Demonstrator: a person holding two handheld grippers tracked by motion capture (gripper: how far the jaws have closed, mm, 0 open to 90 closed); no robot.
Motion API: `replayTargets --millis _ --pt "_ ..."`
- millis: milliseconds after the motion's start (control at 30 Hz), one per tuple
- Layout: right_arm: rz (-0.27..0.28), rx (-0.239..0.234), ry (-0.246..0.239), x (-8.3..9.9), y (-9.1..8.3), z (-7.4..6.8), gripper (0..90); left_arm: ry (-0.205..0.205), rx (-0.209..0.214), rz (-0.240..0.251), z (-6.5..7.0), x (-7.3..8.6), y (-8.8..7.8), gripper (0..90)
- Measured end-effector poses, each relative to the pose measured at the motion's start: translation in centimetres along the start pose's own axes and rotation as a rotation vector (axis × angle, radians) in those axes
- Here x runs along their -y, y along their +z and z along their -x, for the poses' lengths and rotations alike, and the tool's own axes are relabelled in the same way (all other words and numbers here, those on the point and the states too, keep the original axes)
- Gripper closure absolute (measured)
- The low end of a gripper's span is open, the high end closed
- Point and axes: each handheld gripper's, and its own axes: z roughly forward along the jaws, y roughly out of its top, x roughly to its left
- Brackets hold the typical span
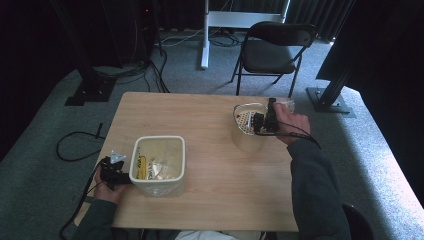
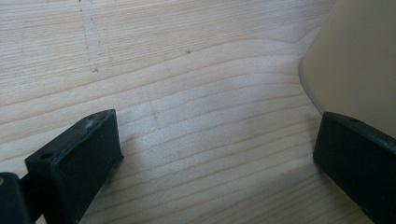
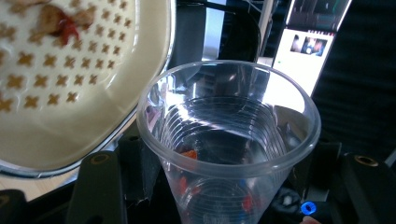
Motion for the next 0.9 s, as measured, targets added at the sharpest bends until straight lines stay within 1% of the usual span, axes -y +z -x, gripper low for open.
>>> replayTargets --millis 33,67,133,167,233,300,333,367,400,433,500,533,567,600,633,667,700,767,800,900 --pt "0.008 -0.004 -0.015 -0.06 -0.09 -0.15 36.1 0.000 0.000 0.000 0.00 0.00 0.00 1.3" --pt "0.006 0.004 -0.038 -0.12 -0.12 -0.34 36.1 0.000 0.000 0.000 0.00 0.00 0.00 1.3" --pt "-0.001 0.004 -0.038 -0.22 -0.05 -0.52 36.1 0.000 0.000 0.000 0.00 0.00 0.00 1.3" --pt "0.004 0.003 -0.049 -0.27 -0.02 -0.62 36.1 0.000 0.000 0.000 0.00 0.00 0.00 1.3" --pt "-0.007 0.008 -0.044 -0.35 0.03 -0.77 36.1 -0.001 0.000 0.001 0.01 0.00 0.01 1.3" --pt "0.003 0.004 -0.070 -0.44 0.02 -1.00 36.2 0.000 0.000 0.000 0.00 0.00 0.00 1.3" --pt "0.002 0.010 -0.065 -0.43 0.04 -0.92 36.1 0.000 0.000 0.000 0.00 0.00 0.00 1.3" --pt "-0.001 0.006 -0.043 -0.40 0.04 -0.77 36.1 0.000 0.000 0.000 0.00 0.00 0.00 1.3" --pt "0.003 0.005 -0.043 -0.38 0.03 -0.69 36.1 -0.001 0.000 0.001 0.00 0.00 0.01 1.3" --pt "0.007 0.010 -0.053 -0.34 0.01 -0.67 36.1 0.000 0.000 0.000 0.00 0.00 0.00 1.3" --pt "0.001 0.009 -0.036 -0.29 0.01 -0.54 36.2 0.000 0.000 0.000 0.00 0.00 0.00 1.3" --pt "0.010 0.006 -0.052 -0.24 0.00 -0.60 36.2 0.000 0.000 0.000 0.00 0.00 0.00 1.3" --pt "0.004 0.011 -0.051 -0.20 0.02 -0.56 36.2 0.000 0.000 0.000 0.00 0.00 0.00 1.3" --pt "-0.001 0.012 -0.035 -0.20 0.10 -0.48 36.2 0.000 0.000 0.000 0.00 0.00 0.00 1.3" --pt "0.004 0.001 -0.041 -0.26 0.07 -0.58 36.2 0.000 0.000 0.000 0.00 0.00 0.00 1.3" --pt "0.007 0.003 -0.060 -0.32 0.03 -0.79 36.2 0.000 0.000 0.000 0.00 0.00 0.00 1.3" --pt "0.006 0.005 -0.056 -0.35 0.06 -0.82 36.2 0.000 0.000 0.000 0.00 0.00 0.00 1.3" --pt "0.017 0.000 -0.019 -0.21 0.08 -0.64 36.2 -0.001 0.000 0.001 0.00 0.00 0.01 1.3" --pt "0.015 0.000 -0.008 -0.13 0.08 -0.63 36.2 0.000 0.000 0.000 0.00 0.00 0.00 1.3" --pt "0.016 -0.001 -0.011 0.02 0.02 -0.81 36.1 0.000 0.000 0.000 0.00 0.00 0.00 1.3"
